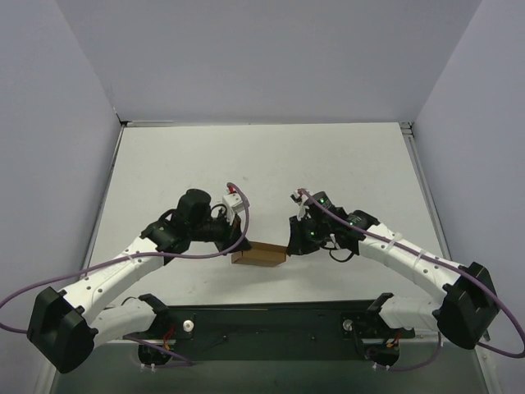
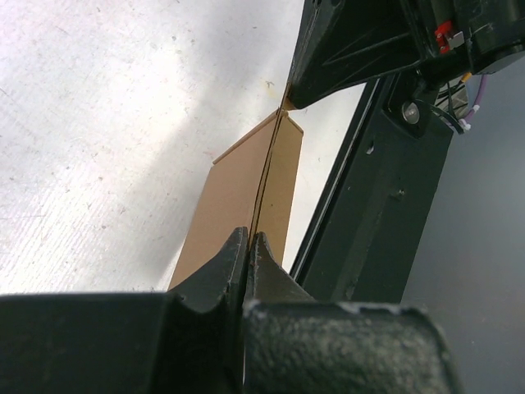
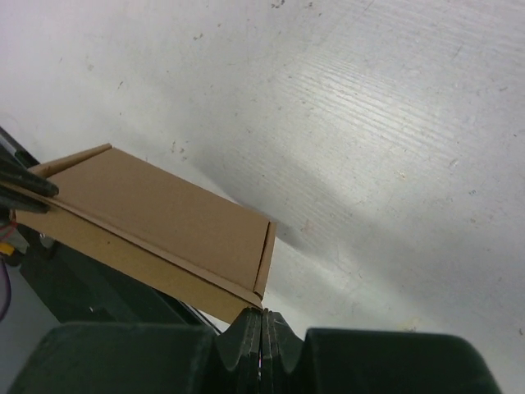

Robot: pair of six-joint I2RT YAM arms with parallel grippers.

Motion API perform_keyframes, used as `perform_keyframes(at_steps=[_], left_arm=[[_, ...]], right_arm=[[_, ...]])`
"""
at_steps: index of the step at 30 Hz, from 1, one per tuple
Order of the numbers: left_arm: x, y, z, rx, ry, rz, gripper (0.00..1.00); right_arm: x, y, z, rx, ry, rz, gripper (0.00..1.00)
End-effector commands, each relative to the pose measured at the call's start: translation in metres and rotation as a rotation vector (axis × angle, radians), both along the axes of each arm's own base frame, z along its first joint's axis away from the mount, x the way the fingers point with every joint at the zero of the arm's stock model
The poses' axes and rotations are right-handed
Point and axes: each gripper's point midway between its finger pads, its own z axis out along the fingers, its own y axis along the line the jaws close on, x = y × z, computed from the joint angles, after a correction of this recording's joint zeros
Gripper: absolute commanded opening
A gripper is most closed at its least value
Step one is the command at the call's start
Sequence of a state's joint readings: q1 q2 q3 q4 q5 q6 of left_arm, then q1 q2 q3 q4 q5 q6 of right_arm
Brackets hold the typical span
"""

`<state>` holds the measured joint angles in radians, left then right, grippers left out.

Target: Fold the paper box

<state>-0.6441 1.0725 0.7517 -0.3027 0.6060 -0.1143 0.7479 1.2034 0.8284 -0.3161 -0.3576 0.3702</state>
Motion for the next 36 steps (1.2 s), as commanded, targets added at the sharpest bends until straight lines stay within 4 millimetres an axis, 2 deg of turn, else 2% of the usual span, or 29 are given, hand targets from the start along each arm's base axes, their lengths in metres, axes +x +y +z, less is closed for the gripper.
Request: perform_keyframes(at_steps=[1, 3, 10, 29, 36], left_arm=[[0.011, -0.001, 0.01, -0.024, -0.047, 0.052, 0.0], [0.014, -0.001, 0.011, -0.026, -0.05, 0.075, 0.0], [0.016, -0.002, 0.006, -0.035, 0.0, 0.125, 0.0], [0.027, 0.006, -0.008, 0.006, 0.038, 0.213, 0.0], [0.03, 0.009, -0.009, 0.011, 0.045, 0.233, 0.0]], right_arm=[[0.01, 0.015, 0.011, 0.063, 0.041, -0.157, 0.0], [0.015, 0.017, 0.008, 0.073, 0.04, -0.215, 0.0], [0.013, 0.028, -0.008, 0.086, 0.062, -0.278, 0.0], [-0.002, 0.047, -0.033, 0.075, 0.079, -0.291, 0.0], [-0.008, 0.051, -0.036, 0.07, 0.091, -0.282, 0.0]])
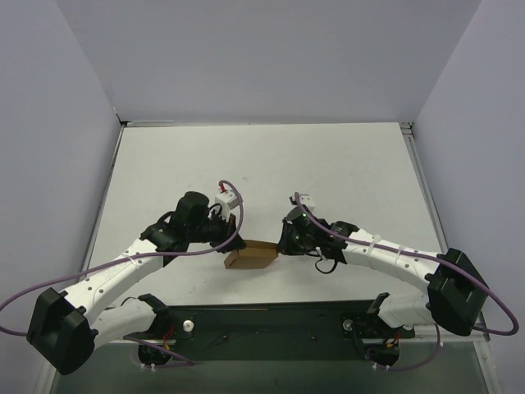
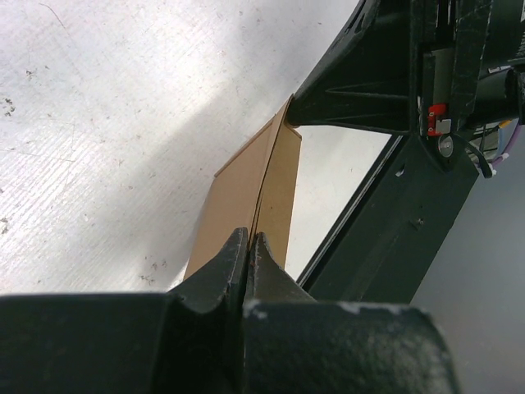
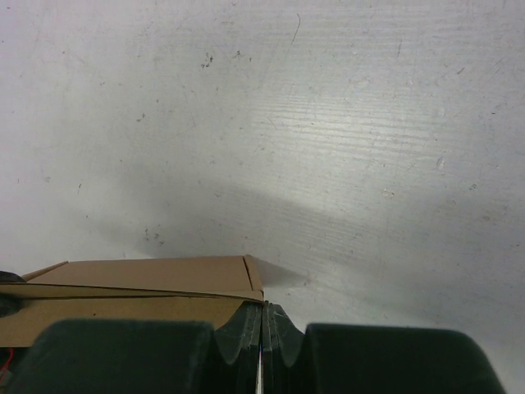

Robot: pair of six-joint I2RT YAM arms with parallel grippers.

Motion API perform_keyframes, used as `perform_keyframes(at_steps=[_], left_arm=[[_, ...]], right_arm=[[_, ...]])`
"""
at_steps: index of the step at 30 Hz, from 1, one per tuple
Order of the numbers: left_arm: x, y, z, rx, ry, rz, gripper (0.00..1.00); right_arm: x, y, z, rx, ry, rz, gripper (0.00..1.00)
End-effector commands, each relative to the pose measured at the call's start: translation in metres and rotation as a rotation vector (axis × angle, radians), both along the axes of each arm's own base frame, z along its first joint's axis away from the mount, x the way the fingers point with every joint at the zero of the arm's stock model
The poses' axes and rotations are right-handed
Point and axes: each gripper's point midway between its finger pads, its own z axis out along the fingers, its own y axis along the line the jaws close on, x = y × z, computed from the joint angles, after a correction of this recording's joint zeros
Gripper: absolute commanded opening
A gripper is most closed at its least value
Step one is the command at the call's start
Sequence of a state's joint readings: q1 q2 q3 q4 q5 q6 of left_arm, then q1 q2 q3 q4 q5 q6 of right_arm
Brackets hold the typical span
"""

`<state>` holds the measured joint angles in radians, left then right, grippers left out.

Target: Fold the paper box

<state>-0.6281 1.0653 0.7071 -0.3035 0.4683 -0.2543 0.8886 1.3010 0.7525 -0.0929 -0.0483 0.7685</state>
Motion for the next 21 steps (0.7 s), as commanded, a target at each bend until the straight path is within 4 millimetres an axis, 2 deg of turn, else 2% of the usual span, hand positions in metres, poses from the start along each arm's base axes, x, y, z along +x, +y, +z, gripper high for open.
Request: perform_keyframes(at_steps=[1, 16, 21], left_arm=[[0.018, -0.005, 0.012, -0.034, -0.054, 0.04, 0.0], [0.027, 0.002, 0.006, -0.016, -0.037, 0.088, 0.0], [0.026, 0.001, 0.006, -0.019, -0.033, 0.085, 0.0]], right_arm=[[-0.028, 0.024, -0.006, 0.066, 0.083, 0.079, 0.0], [-0.048, 0.035, -0.017, 0.036, 0.11, 0.105, 0.0], [-0.049, 0.043, -0.01, 0.066, 0.108, 0.108, 0.0]])
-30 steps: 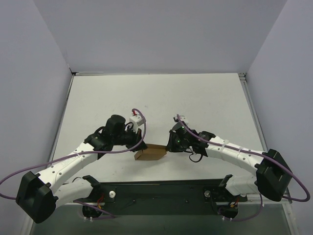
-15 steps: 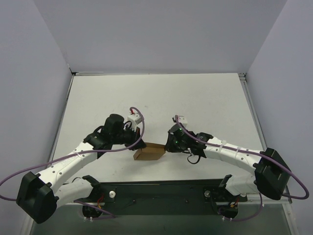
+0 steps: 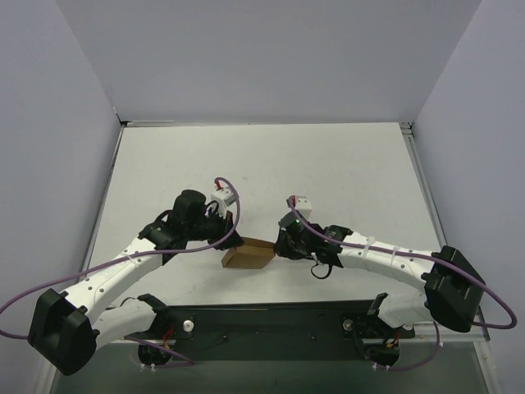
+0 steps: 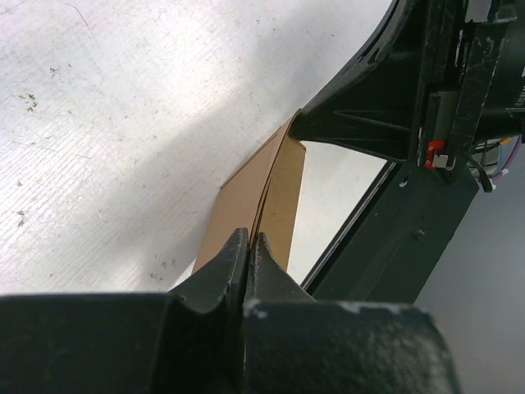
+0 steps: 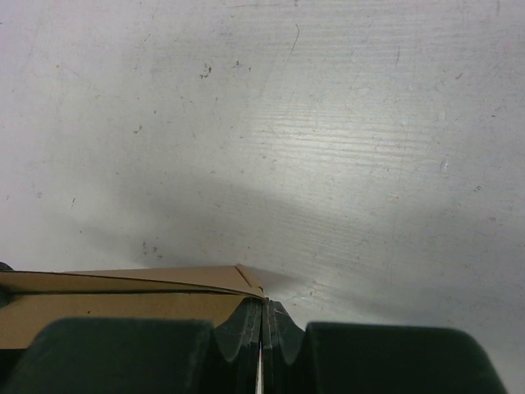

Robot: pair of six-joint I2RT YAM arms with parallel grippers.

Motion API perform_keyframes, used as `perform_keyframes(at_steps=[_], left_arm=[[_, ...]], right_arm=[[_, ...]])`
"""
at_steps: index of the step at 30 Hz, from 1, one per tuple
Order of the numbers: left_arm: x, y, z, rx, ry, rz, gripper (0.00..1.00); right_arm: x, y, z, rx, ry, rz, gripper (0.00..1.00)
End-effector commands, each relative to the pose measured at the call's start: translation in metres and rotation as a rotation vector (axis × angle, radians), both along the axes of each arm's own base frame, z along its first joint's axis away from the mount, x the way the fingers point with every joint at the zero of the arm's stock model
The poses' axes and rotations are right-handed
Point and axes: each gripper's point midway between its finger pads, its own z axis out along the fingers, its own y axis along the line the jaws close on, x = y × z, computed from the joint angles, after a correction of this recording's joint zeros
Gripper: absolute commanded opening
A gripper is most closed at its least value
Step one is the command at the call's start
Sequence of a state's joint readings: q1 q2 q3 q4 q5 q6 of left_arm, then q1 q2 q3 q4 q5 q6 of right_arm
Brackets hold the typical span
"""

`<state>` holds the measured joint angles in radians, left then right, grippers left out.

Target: Fold the paper box

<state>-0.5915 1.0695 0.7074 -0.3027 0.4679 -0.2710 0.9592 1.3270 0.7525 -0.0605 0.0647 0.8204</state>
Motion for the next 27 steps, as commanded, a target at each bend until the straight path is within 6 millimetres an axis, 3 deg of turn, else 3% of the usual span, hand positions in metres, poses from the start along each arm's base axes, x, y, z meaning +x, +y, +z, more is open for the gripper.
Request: perform_keyframes(at_steps=[1, 21, 27], left_arm=[[0.018, -0.005, 0.007, -0.016, -0.049, 0.04, 0.0], [0.018, -0.005, 0.005, -0.009, -0.043, 0.039, 0.0], [0.018, -0.005, 0.003, -0.007, -0.039, 0.039, 0.0]], right_arm=[[-0.05, 0.036, -0.005, 0.092, 0.158, 0.152, 0.0], [-0.043, 0.042, 0.039, 0.179, 0.137, 0.156, 0.0], [-0.045, 0.05, 0.035, 0.206, 0.163, 0.157, 0.0]])
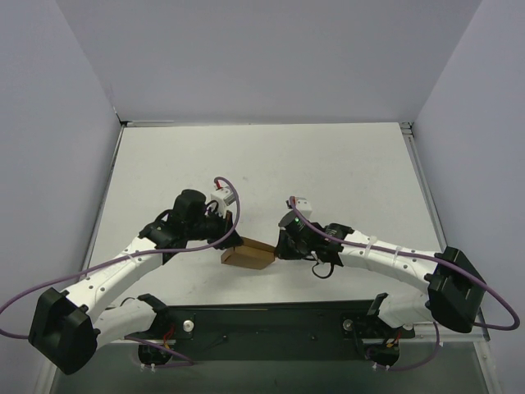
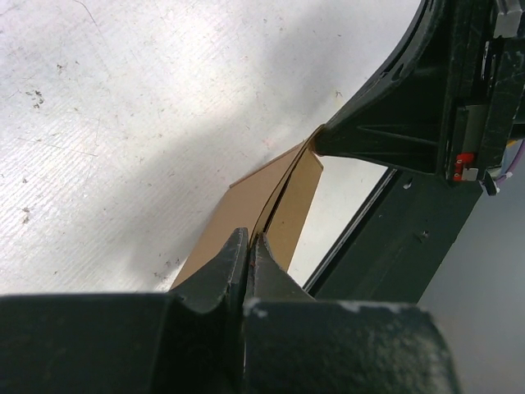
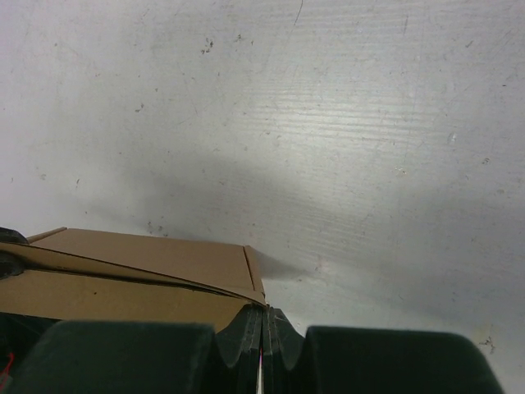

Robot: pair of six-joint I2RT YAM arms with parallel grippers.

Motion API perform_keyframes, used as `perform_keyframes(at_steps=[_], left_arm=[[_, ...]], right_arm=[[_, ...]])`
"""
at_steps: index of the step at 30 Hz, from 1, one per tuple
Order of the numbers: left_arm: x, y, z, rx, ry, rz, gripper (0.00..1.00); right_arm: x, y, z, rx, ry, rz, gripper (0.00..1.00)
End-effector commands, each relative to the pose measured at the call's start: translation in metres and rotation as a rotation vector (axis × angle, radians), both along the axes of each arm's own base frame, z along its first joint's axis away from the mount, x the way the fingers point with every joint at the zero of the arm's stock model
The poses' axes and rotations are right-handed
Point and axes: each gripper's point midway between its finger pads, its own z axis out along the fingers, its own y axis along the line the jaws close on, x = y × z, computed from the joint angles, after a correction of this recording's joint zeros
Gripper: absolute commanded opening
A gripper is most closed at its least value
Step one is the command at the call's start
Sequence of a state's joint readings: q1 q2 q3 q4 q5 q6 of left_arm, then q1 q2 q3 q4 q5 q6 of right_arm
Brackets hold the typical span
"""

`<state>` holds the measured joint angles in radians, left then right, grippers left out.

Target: Fold the paper box

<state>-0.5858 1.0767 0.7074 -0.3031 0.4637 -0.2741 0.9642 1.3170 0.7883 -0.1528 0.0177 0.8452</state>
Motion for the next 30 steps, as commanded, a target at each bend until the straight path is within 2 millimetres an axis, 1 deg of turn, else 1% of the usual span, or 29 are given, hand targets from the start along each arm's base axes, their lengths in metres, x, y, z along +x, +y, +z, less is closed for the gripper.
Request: perform_keyframes(at_steps=[1, 5, 6, 7, 9, 15, 22, 23, 26, 27, 28, 29, 30], left_arm=[[0.016, -0.007, 0.006, -0.013, -0.045, 0.029, 0.0], [0.016, -0.007, 0.007, -0.017, -0.045, 0.028, 0.0], [0.016, -0.007, 0.007, -0.017, -0.045, 0.028, 0.0], [0.016, -0.007, 0.007, -0.017, -0.047, 0.029, 0.0], [0.016, -0.007, 0.007, -0.016, -0.046, 0.029, 0.0], [0.016, -0.006, 0.007, -0.013, -0.05, 0.033, 0.0], [0.016, -0.006, 0.008, -0.017, -0.051, 0.032, 0.0], [0.015, -0.007, 0.008, -0.021, -0.048, 0.025, 0.0], [0.014, -0.008, 0.01, -0.031, -0.052, 0.017, 0.0], [0.013, -0.009, 0.011, -0.038, -0.053, 0.011, 0.0], [0.012, -0.01, 0.011, -0.042, -0.053, 0.006, 0.0], [0.011, -0.01, 0.012, -0.044, -0.059, -0.004, 0.0], [0.007, -0.013, 0.014, -0.059, -0.054, -0.033, 0.0]], right_arm=[[-0.032, 0.054, 0.031, 0.223, 0.101, 0.137, 0.0], [-0.038, 0.063, 0.022, 0.234, 0.136, 0.152, 0.0], [-0.04, 0.063, 0.015, 0.219, 0.155, 0.151, 0.0], [-0.039, 0.069, 0.016, 0.238, 0.155, 0.158, 0.0], [-0.044, 0.073, 0.01, 0.232, 0.172, 0.173, 0.0], [-0.057, 0.076, -0.004, 0.18, 0.205, 0.21, 0.0], [-0.058, 0.079, -0.003, 0.18, 0.198, 0.214, 0.0], [-0.06, 0.075, -0.006, 0.16, 0.21, 0.212, 0.0], [-0.058, 0.074, 0.0, 0.159, 0.197, 0.209, 0.0], [-0.055, 0.073, 0.002, 0.161, 0.187, 0.207, 0.04], [-0.053, 0.071, 0.005, 0.162, 0.175, 0.203, 0.12], [-0.051, 0.068, 0.012, 0.165, 0.159, 0.201, 0.29], [-0.049, 0.065, 0.015, 0.166, 0.143, 0.202, 0.38]])
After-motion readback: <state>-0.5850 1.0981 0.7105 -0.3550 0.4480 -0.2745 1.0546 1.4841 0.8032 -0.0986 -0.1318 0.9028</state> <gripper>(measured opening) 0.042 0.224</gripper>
